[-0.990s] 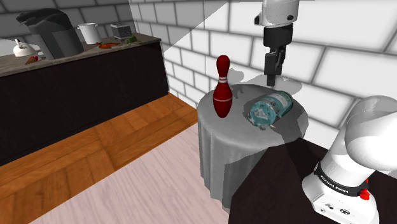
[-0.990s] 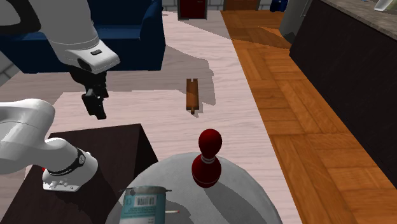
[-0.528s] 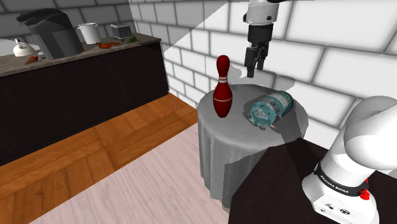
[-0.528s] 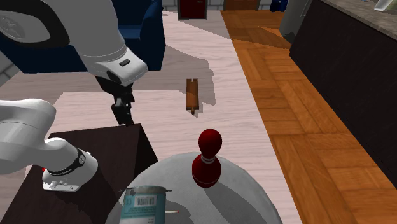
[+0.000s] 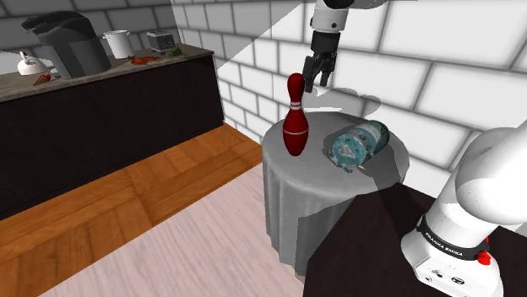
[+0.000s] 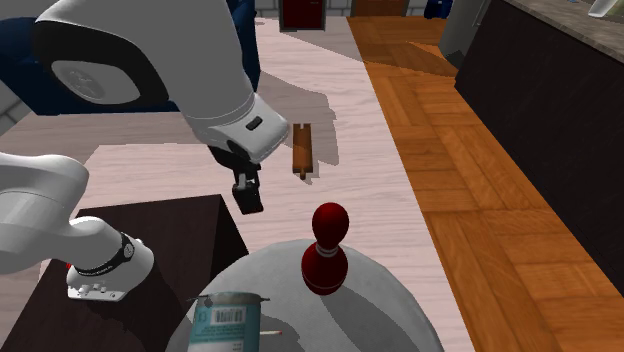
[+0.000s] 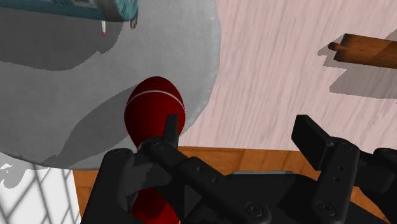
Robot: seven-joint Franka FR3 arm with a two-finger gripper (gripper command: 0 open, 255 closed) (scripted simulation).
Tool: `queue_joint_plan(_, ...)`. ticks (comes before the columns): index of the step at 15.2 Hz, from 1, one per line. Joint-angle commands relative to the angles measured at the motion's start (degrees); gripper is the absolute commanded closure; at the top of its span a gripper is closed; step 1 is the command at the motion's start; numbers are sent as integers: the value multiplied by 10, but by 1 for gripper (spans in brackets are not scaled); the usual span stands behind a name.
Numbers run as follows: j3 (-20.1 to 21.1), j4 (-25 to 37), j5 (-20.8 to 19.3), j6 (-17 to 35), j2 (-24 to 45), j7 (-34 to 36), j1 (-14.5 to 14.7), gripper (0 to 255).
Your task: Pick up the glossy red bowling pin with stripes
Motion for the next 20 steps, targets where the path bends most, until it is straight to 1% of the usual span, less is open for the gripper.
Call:
queue_joint_plan(1, -13, 32, 13, 16, 33, -10, -3, 0)
queue_joint_plan(6, -42, 111, 56, 52, 117, -36, -10, 0)
queue_joint_plan(11, -64, 199, 109, 69, 199, -63, -21, 0)
queue_joint_plan(18, -63, 152, 117, 120, 205, -76, -20, 0)
queue_joint_plan(20, -63, 148, 118, 124, 206, -77, -20, 0)
